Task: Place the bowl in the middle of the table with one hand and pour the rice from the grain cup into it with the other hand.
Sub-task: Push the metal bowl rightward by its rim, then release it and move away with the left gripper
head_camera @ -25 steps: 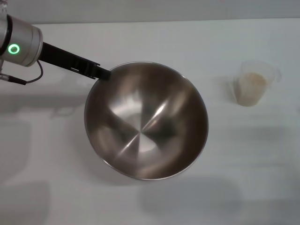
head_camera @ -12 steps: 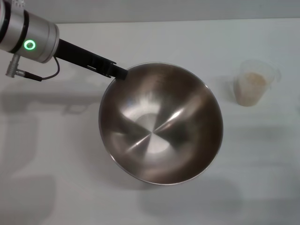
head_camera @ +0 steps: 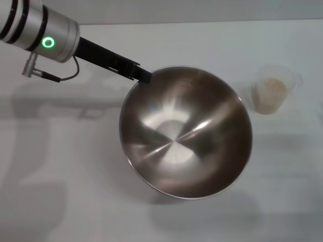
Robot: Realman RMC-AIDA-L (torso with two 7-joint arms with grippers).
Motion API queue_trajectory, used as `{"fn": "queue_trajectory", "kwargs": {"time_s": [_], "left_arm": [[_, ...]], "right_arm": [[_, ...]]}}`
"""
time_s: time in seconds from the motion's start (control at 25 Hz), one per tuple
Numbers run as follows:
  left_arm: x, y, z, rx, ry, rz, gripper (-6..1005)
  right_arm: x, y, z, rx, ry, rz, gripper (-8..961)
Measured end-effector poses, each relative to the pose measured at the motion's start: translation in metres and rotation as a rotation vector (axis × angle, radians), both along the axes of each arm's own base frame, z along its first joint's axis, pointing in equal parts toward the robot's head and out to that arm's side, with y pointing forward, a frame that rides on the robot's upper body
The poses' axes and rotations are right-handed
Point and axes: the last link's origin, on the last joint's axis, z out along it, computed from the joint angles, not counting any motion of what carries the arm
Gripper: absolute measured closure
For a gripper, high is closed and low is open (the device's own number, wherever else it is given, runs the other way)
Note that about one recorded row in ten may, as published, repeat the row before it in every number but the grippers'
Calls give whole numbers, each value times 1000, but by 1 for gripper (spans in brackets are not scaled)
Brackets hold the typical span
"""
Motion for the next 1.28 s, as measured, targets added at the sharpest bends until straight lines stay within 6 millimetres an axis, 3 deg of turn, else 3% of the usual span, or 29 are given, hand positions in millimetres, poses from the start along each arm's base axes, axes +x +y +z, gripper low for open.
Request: {"fn": "queue_trajectory", "kwargs": {"time_s": [0.76,1.28], "left_arm": [[14,14,-10,-63,7,-2,970],[13,19,-6,-55,-29,17,970]], "right_arm": [[-1,3,-2,-10,2,-1,119],[-1,4,-2,-10,2,-2,120]]}}
